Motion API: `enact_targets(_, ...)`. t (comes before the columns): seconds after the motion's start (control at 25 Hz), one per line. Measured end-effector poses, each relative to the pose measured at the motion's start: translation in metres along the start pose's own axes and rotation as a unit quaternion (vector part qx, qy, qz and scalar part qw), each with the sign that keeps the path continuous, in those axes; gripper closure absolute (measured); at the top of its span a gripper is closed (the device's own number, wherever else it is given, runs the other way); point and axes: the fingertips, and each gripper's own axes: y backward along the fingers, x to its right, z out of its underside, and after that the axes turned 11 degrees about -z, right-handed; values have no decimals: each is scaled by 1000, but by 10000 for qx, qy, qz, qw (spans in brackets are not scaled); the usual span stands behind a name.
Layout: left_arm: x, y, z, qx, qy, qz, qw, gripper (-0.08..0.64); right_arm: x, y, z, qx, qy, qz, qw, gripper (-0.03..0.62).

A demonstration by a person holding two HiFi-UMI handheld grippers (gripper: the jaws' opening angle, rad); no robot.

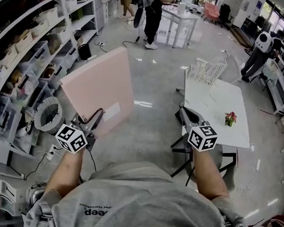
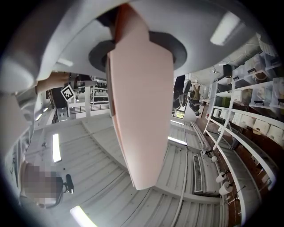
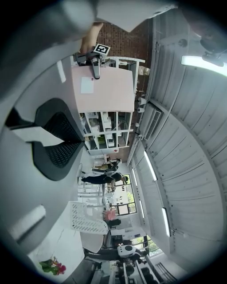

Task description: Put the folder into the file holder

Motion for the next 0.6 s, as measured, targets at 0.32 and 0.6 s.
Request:
enact_targets(0.32, -37, -40, 10, -47, 109, 175, 9998, 365, 17, -40, 8, -113, -81, 105, 9998, 588)
enact_targets(0.6, -123, -117, 5, 131, 206, 488, 9985, 367, 46, -137, -13, -41, 10, 427, 9991, 588)
